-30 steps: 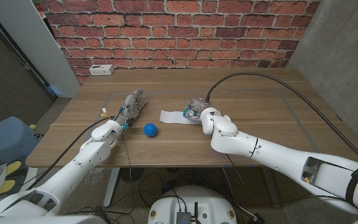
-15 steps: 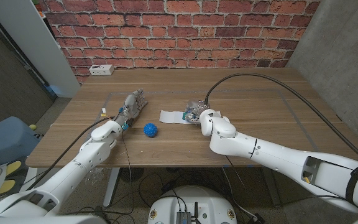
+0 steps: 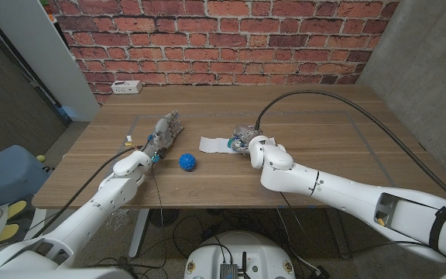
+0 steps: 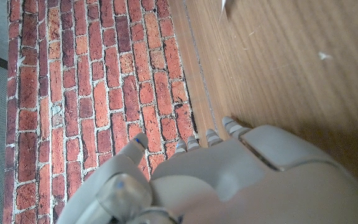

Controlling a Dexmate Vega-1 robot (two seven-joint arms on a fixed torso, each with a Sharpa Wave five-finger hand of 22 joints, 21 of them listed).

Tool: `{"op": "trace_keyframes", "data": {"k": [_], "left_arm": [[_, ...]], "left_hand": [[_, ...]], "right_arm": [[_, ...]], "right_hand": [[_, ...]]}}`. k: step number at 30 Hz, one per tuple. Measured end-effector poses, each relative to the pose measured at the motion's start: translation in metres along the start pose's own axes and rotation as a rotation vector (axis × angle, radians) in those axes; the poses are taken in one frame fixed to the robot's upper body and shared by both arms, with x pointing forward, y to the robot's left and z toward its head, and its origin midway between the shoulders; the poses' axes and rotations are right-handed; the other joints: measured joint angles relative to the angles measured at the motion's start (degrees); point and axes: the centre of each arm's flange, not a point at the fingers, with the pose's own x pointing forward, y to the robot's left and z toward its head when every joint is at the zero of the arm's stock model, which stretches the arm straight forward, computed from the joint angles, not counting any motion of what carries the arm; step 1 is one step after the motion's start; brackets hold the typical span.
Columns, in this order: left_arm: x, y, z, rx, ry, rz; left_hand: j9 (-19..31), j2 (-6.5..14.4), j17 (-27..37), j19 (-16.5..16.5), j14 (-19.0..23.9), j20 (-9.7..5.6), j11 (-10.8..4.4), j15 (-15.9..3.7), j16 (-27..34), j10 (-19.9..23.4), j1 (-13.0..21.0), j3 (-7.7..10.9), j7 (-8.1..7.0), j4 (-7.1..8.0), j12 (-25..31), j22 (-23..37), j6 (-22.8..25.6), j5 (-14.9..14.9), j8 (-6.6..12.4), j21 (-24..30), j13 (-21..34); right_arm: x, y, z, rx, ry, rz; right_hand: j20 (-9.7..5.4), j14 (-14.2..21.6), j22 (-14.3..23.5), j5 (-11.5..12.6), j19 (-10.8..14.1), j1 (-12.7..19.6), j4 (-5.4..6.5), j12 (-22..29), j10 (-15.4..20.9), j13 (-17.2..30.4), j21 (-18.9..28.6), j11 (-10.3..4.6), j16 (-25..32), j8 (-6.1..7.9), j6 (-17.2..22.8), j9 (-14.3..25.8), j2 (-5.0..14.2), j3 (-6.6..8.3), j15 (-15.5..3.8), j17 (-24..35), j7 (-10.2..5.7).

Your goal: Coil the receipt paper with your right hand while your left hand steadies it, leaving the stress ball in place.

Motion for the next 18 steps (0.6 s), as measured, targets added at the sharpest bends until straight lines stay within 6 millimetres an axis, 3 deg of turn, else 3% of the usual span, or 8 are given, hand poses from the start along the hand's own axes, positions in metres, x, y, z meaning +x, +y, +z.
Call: {"op": "trace_keyframes", "data": {"k": [6, 15, 18], "left_arm": [[0.0, 0.0002, 0.0002, 0.0, 0.0, 0.0], [0.0001, -0.0002, 0.0006, 0.001, -0.002, -0.005], [0.0003, 0.0001, 0.0006, 0.001, -0.002, -0.006]], "left_hand": [[0.0, 0.0, 0.0, 0.0, 0.0, 0.0, 0.0, 0.0, 0.0, 0.0, 0.0, 0.0, 0.0, 0.0, 0.0, 0.0, 0.0, 0.0, 0.0, 0.0, 0.0], [0.0, 0.0, 0.0, 0.0, 0.0, 0.0, 0.0, 0.0, 0.0, 0.0, 0.0, 0.0, 0.0, 0.0, 0.0, 0.0, 0.0, 0.0, 0.0, 0.0, -0.01], [0.0, 0.0, 0.0, 0.0, 0.0, 0.0, 0.0, 0.0, 0.0, 0.0, 0.0, 0.0, 0.0, 0.0, 0.0, 0.0, 0.0, 0.0, 0.0, 0.0, -0.01]], "right_arm": [[0.0, -0.0004, -0.0013, 0.001, 0.004, 0.01], [-0.0018, -0.0022, -0.0023, 0.004, 0.003, 0.025], [-0.0029, -0.0028, -0.0026, 0.008, 0.001, 0.026]], "right_hand": [[0.62, -0.6, -0.01, 0.23, -0.63, -1.96, 0.7, -0.33, -1.64, 0.0, -0.35, 0.65, -0.73, -2.43, -4.36, -0.18, -1.96, -1.39, 0.01, 0.0, -0.42], [0.92, -0.9, 0.02, 1.11, -0.93, -4.6, 1.26, -0.76, -4.01, -0.01, -0.74, 1.1, -1.77, -4.71, -10.77, -0.18, -3.35, -2.9, 0.32, -0.17, -1.52], [0.92, -0.9, 0.07, 1.37, -0.93, -5.22, 1.49, -0.76, -4.82, -0.01, -0.73, 1.12, -1.77, -4.87, -12.38, -0.17, -3.34, -3.14, 0.32, -0.17, -1.53]]}}
